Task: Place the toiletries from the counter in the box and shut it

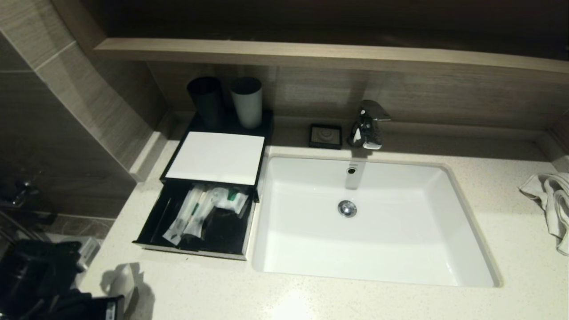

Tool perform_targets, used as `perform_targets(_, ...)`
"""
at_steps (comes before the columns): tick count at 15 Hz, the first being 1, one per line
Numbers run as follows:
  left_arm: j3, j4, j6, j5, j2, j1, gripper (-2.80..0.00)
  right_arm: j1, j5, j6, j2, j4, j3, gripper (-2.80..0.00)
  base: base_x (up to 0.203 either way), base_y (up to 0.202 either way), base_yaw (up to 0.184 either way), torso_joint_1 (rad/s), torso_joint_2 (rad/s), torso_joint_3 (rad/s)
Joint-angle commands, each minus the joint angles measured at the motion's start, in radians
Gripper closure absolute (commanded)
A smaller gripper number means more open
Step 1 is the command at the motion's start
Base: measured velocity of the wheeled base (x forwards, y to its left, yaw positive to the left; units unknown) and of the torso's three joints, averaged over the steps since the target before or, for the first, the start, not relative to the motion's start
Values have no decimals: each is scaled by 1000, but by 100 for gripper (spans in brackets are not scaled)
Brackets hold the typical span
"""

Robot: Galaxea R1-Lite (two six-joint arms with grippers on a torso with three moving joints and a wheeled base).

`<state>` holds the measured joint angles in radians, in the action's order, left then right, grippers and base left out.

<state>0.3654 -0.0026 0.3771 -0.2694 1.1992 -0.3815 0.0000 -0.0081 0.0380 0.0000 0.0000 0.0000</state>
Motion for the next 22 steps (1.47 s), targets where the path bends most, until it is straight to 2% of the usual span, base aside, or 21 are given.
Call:
perform_targets(1, 29, 18, -1, -2, -81, 0, 0, 0, 0, 0, 1, 0, 0, 0, 0, 0, 0, 0, 0, 0)
perform_targets(6, 181, 50, -19, 15, -53, -4, 0, 0, 0, 0, 0, 0, 0, 0, 0, 0, 0, 0, 0, 0)
perform_targets(12, 422, 54, -36, 23, 192, -24, 0, 0, -1, 0, 0, 0, 0, 0, 0, 0, 0, 0, 0, 0)
perform_targets(20, 540, 52, -37, 15, 351, -212, 0, 0, 0, 0, 0, 0, 0, 0, 0, 0, 0, 0, 0, 0)
perform_targets(22, 546, 56, -37, 13, 372, -232, 0, 0, -1, 0, 0, 0, 0, 0, 0, 0, 0, 0, 0, 0)
